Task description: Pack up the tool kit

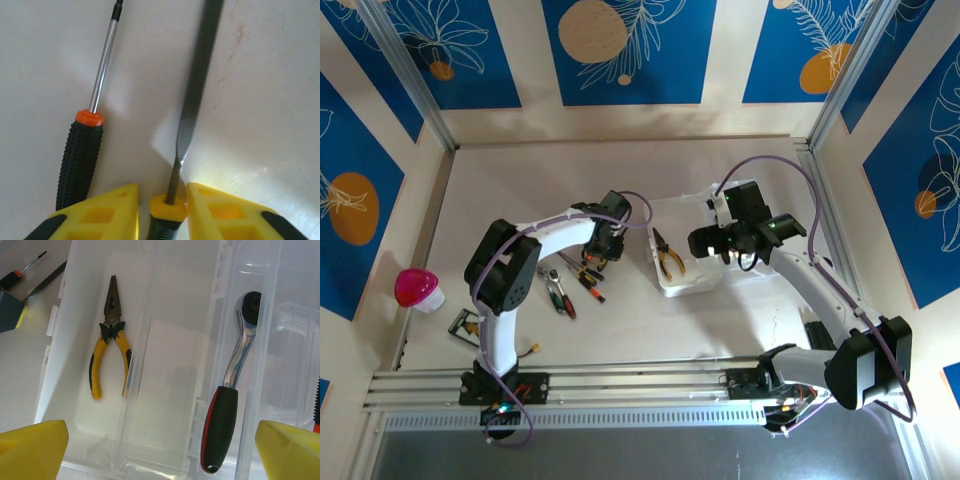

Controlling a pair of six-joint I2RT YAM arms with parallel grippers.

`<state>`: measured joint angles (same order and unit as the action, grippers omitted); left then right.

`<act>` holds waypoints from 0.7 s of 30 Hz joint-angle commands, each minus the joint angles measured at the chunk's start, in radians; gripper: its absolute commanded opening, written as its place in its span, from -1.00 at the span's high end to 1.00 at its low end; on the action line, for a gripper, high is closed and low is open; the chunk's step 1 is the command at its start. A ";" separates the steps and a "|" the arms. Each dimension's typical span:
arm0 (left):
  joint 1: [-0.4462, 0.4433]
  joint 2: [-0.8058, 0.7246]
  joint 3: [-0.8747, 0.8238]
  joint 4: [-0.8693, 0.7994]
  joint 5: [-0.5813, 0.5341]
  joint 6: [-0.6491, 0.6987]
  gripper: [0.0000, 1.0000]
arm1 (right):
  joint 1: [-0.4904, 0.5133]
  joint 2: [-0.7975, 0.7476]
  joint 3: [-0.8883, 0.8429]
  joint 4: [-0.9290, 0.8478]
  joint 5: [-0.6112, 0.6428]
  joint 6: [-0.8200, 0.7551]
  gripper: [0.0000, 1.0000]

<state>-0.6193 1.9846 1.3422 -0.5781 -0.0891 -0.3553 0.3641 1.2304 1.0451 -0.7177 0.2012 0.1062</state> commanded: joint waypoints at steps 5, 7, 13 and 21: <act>-0.012 0.048 -0.032 -0.019 0.060 0.008 0.87 | -0.007 -0.010 0.010 -0.002 -0.023 0.008 -0.93; -0.012 0.043 -0.034 -0.017 0.061 0.007 1.00 | -0.007 -0.014 0.009 -0.003 -0.021 0.008 -0.93; -0.013 -0.001 -0.018 -0.036 0.068 0.013 1.00 | -0.007 -0.032 0.004 -0.011 -0.020 0.011 -0.93; -0.002 -0.137 0.042 -0.061 0.139 0.019 1.00 | -0.016 -0.063 -0.004 0.007 -0.087 0.031 -0.93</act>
<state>-0.6201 1.9312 1.3437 -0.6109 -0.0200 -0.3485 0.3573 1.2003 1.0451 -0.7177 0.1749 0.1139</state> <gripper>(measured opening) 0.091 0.966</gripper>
